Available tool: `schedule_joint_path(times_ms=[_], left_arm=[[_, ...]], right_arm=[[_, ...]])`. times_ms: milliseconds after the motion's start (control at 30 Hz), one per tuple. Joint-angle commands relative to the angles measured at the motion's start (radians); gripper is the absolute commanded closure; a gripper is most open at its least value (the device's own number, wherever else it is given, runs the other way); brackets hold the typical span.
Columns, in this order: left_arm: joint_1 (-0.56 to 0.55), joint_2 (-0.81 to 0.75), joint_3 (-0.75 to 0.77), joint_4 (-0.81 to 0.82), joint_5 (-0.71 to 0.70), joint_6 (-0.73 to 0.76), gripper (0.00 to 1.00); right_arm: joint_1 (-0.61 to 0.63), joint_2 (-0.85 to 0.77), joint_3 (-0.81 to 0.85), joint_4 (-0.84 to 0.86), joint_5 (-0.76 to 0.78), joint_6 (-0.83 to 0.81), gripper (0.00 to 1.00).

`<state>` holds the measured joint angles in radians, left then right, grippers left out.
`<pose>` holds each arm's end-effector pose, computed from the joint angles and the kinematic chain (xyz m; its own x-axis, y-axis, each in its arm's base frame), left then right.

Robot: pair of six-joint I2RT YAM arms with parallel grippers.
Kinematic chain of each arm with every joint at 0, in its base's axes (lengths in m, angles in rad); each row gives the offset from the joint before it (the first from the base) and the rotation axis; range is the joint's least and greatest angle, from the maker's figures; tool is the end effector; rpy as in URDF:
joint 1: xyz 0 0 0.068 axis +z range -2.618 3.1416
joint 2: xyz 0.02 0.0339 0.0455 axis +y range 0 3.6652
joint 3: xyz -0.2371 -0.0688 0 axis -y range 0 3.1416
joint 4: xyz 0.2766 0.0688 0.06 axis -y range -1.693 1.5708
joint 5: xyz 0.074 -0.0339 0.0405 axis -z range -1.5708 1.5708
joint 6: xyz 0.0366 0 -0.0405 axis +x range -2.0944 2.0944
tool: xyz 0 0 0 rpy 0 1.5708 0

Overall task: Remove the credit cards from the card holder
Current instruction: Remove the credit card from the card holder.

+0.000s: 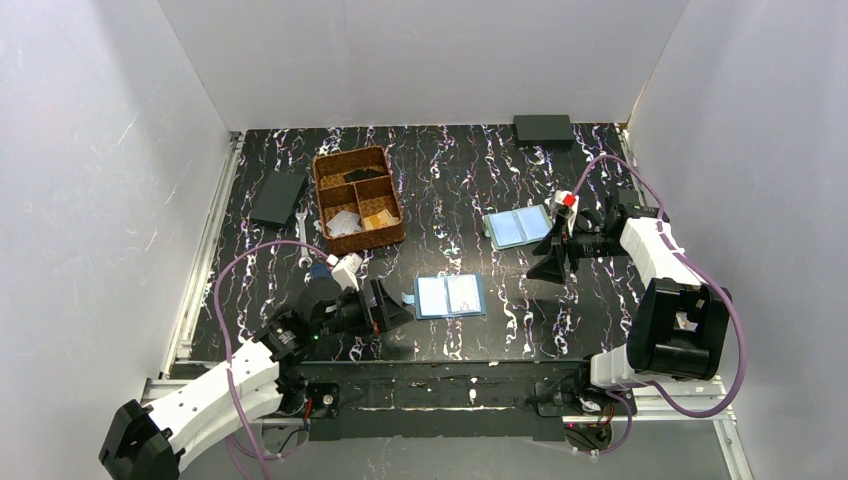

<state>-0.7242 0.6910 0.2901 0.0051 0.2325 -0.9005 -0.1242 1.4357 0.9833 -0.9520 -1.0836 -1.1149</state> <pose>0.1566 -0.1498 0.1696 -0.8094 -0.3021 -0.5036 0.2731 0.5655 -0.7782 0.2800 -0.0024 0.1916 -0.3525 -0.3796 -0.8554 -0.9171 0.3222 0.2350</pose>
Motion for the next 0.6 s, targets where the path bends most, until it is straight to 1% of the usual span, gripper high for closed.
schedule_joint_path(times_ms=[0, 167, 567], left_arm=[[-0.006, -0.022, -0.026, 0.048, -0.016, -0.027, 0.02], [-0.005, -0.025, -0.032, 0.048, -0.025, -0.034, 0.02], [-0.006, -0.041, -0.052, 0.046, -0.019, -0.051, 0.02]], right_arm=[[-0.004, -0.006, -0.012, -0.026, -0.039, -0.04, 0.16], [-0.003, 0.002, -0.014, -0.046, -0.04, -0.072, 0.15], [-0.003, 0.004, -0.021, -0.044, -0.034, -0.079, 0.15]])
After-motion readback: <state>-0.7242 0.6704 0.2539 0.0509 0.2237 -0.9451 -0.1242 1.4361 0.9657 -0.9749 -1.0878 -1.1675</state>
